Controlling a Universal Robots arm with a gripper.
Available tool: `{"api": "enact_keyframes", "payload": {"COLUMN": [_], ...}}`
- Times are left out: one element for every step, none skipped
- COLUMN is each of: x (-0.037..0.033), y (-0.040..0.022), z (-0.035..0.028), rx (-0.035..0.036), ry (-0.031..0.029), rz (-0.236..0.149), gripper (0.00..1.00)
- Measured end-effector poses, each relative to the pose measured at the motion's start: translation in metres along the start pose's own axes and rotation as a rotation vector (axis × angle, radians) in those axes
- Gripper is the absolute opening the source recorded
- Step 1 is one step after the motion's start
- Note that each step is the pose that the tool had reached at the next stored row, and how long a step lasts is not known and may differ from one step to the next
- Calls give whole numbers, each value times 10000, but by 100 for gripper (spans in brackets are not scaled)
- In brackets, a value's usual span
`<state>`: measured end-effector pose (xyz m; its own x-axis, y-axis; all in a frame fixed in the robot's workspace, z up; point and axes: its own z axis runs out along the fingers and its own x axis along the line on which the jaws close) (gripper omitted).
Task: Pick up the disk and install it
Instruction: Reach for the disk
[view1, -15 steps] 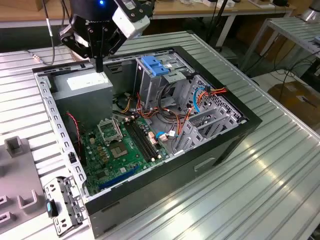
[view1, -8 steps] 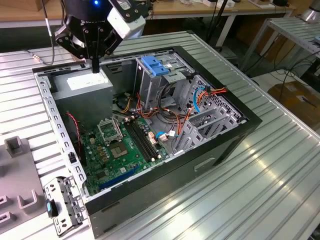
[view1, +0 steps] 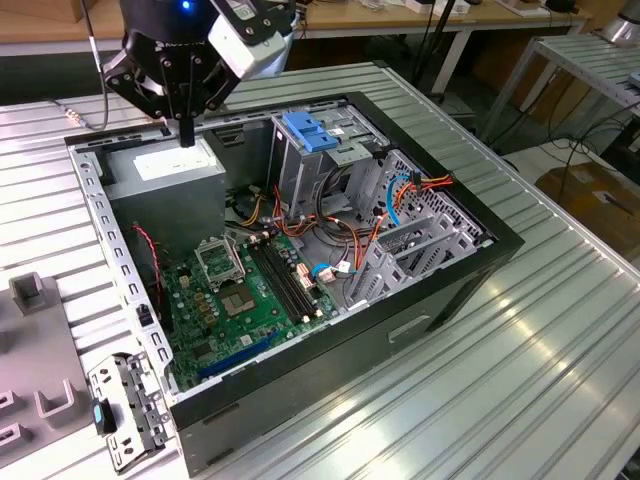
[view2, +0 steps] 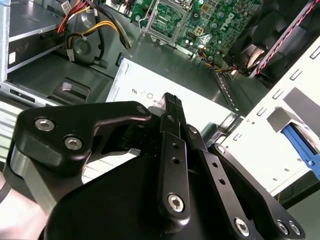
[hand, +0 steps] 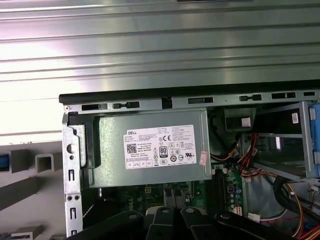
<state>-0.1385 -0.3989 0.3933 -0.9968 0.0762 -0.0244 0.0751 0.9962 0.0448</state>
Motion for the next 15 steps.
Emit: {"api": "enact_keyframes", "payload": {"x": [9,13,17,22,27,31,36,40,44,48,52,58,63,69,74], "y": [-1,-1,-1,-2,-2,-2,-3,-3,-3,-4,-4,-4,-5,-5,-6], "z": [0,0,0,0,-1,-1,-1,-1,-1,-1,-1,-1,-2,-2,-1], "rx": [-1,0,-1,-1,0,-1,-1,-1,-2,-1,-1,-1,-1,-2,-2], "ry": [0,-1,0,0,0,0,0,0,0,0,0,0,0,0,-1], "rz": [0,0,0,0,0,0,0,0,-1,-1,-1,0,0,-1,0], "gripper": [11,11,11,11,11,11,11,11,11,11,11,11,11,11,11]}}
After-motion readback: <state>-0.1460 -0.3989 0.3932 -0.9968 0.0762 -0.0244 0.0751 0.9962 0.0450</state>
